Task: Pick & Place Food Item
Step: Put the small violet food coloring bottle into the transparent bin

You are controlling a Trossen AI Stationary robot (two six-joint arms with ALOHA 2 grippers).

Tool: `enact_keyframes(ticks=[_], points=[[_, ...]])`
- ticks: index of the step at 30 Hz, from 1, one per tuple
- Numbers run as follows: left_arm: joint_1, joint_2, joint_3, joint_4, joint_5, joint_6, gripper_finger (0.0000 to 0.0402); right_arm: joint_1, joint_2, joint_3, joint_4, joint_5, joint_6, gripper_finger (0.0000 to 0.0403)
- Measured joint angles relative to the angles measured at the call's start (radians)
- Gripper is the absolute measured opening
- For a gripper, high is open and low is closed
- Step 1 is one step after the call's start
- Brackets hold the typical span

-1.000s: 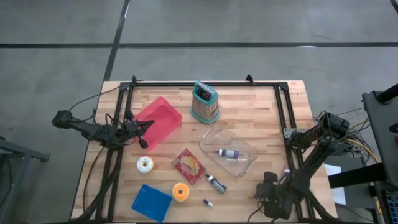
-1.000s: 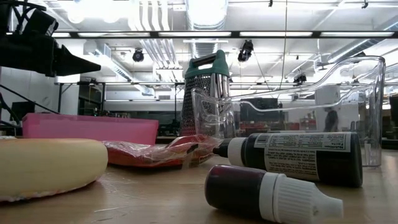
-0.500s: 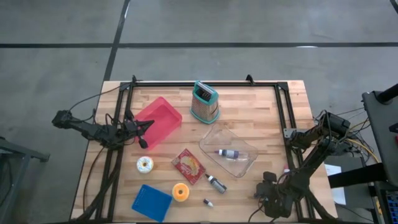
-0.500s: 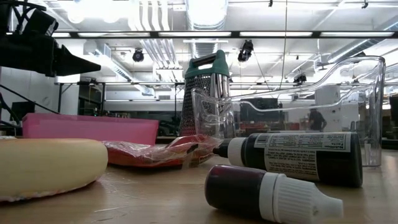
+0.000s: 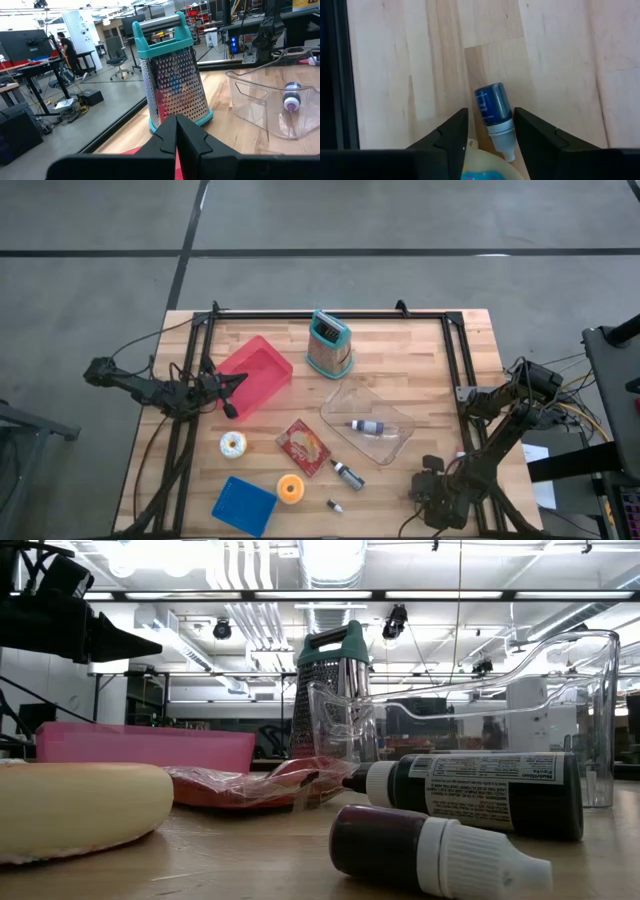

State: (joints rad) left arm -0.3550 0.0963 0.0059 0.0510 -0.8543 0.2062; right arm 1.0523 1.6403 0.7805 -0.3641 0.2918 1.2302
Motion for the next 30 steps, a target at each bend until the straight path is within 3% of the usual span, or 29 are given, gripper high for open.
enact_keyframes(ticks=[13, 30], points=[[0.000, 0.000, 0.000, 0.000, 0.000, 0.000, 0.0005, 0.000, 0.001, 0.000, 0.030, -0.002, -0.004, 0.0068], [0.000, 0.000, 0.000, 0.000, 0.000, 0.000, 0.0005, 0.001, -0.001, 0.000, 0.039, -0.002, -0.014, 0.0068]])
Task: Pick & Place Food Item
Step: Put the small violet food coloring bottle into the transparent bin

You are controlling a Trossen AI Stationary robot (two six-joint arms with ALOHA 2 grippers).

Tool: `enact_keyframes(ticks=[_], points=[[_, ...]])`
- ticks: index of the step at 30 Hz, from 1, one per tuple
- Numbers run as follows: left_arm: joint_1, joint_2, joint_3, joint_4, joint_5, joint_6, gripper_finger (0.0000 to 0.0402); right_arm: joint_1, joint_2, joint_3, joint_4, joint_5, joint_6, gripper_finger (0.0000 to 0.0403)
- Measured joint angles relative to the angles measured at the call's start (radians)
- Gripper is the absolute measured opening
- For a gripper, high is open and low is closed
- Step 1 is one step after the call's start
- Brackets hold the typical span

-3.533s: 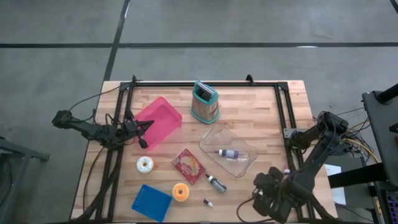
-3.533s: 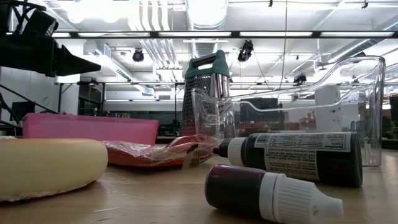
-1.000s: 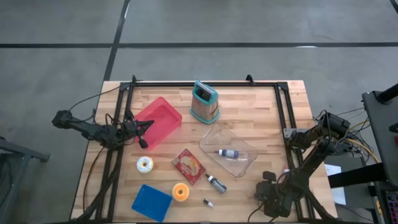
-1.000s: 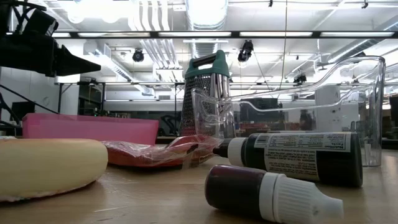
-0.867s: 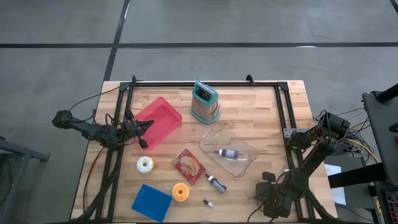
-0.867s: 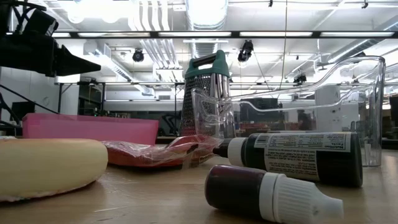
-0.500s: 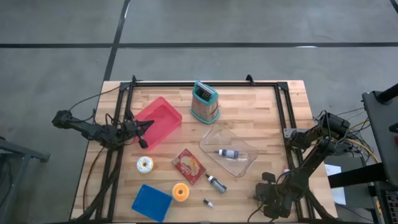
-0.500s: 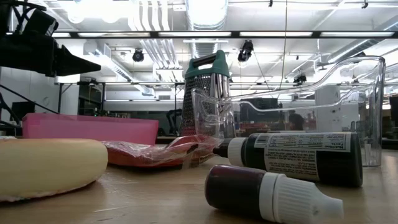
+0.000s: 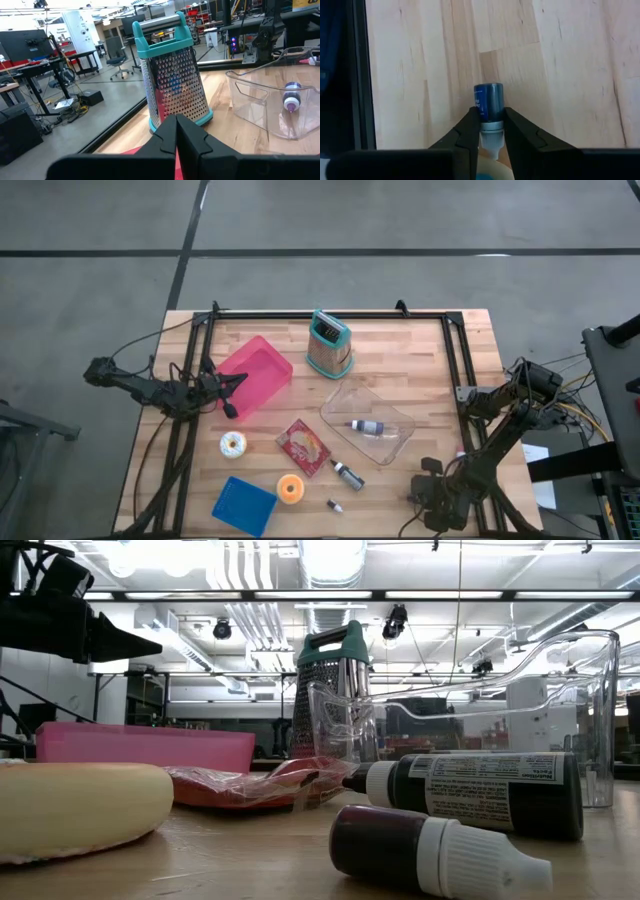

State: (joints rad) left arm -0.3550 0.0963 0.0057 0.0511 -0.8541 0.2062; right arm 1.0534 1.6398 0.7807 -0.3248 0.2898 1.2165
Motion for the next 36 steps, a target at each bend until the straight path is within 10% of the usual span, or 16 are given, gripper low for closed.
enact_keyframes(ticks=[17, 36], points=[[0.000, 0.000, 0.000, 0.000, 0.000, 0.000, 0.0005, -0.002, -0.003, 0.100, -0.044, 0.186, -0.154, 0.0068], [0.000, 0.000, 0.000, 0.000, 0.000, 0.000, 0.0005, -0.126, -0.004, 0.478, -0.672, 0.503, -0.119, 0.0068]])
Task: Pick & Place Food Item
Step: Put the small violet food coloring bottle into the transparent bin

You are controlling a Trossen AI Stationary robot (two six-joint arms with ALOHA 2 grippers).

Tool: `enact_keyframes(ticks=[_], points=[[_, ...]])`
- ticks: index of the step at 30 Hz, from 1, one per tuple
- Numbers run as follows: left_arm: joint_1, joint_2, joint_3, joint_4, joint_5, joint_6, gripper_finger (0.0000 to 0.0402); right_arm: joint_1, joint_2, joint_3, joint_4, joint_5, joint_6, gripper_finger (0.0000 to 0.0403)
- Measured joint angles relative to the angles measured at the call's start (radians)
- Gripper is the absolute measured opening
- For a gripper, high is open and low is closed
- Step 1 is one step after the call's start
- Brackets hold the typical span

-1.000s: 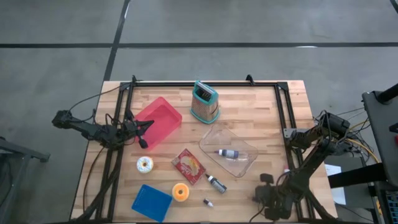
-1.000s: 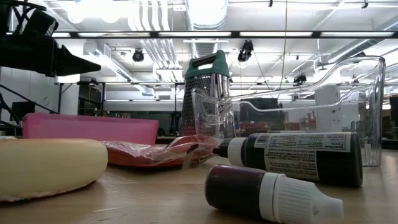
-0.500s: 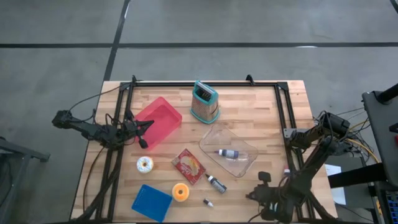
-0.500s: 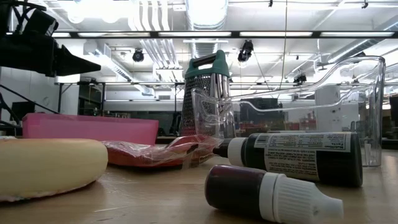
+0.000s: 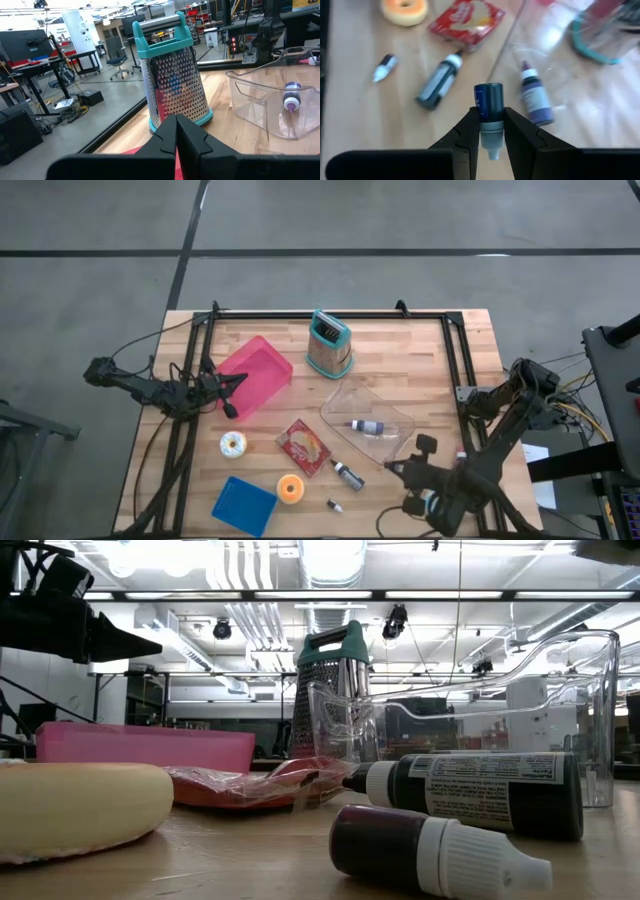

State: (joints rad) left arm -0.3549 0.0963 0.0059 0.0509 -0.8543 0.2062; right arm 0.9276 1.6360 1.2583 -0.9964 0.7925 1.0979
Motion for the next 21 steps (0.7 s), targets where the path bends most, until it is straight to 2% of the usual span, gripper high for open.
enact_keyframes(ticks=[5, 12, 21], points=[[0.000, 0.000, 0.000, 0.000, 0.000, 0.000, 0.0005, -0.085, 0.000, 0.095, -0.109, -0.017, -0.063, 0.0068], [0.000, 0.000, 0.000, 0.000, 0.000, 0.000, 0.0005, -0.242, -0.008, 0.178, -0.182, -0.209, -0.228, 0.0068], [0.000, 0.000, 0.000, 0.000, 0.000, 0.000, 0.0005, -0.432, -0.012, 0.182, -0.177, -0.369, -0.427, 0.0068]])
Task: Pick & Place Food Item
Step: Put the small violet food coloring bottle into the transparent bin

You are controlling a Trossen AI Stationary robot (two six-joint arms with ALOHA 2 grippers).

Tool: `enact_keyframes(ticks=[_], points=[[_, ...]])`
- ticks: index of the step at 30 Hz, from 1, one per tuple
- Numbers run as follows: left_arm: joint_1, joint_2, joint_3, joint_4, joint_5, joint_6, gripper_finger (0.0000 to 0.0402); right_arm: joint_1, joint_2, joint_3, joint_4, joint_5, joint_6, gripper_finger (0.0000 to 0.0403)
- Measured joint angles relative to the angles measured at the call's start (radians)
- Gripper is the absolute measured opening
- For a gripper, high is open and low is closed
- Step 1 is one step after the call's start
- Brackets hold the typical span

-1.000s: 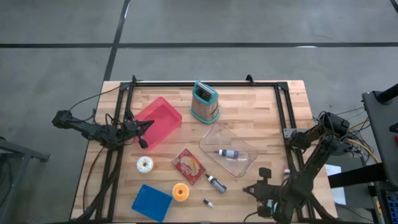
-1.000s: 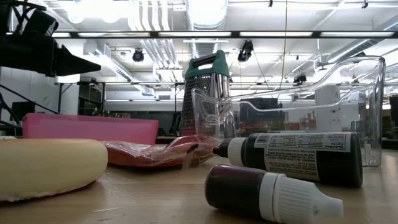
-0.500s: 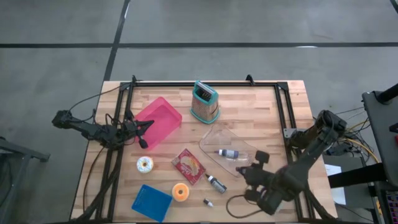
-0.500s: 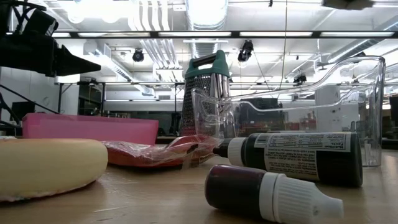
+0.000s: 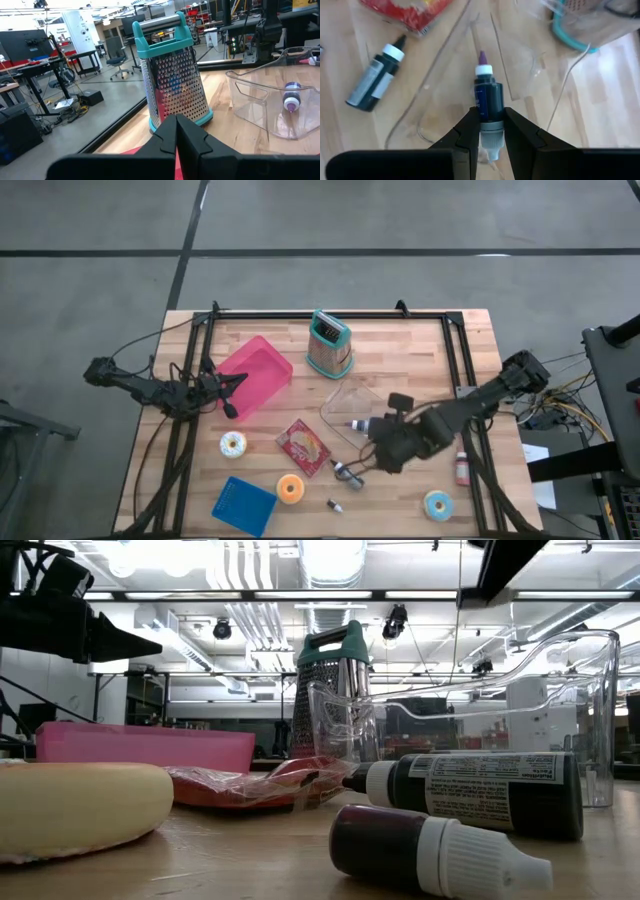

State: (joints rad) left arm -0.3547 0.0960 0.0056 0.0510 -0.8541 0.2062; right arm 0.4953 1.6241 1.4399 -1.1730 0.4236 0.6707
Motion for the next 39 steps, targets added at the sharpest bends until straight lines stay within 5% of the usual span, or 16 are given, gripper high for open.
enact_keyframes(ticks=[13, 25, 39], points=[[0.000, 0.000, 0.000, 0.000, 0.000, 0.000, 0.0005, -0.170, 0.013, -0.082, 0.076, -0.279, -0.054, 0.0068], [0.000, 0.000, 0.000, 0.000, 0.000, 0.000, 0.0005, -0.199, 0.014, -0.240, 0.271, -0.383, -0.090, 0.0068], [0.000, 0.000, 0.000, 0.000, 0.000, 0.000, 0.0005, -0.214, 0.012, -0.392, 0.489, -0.460, 0.314, 0.0068]])
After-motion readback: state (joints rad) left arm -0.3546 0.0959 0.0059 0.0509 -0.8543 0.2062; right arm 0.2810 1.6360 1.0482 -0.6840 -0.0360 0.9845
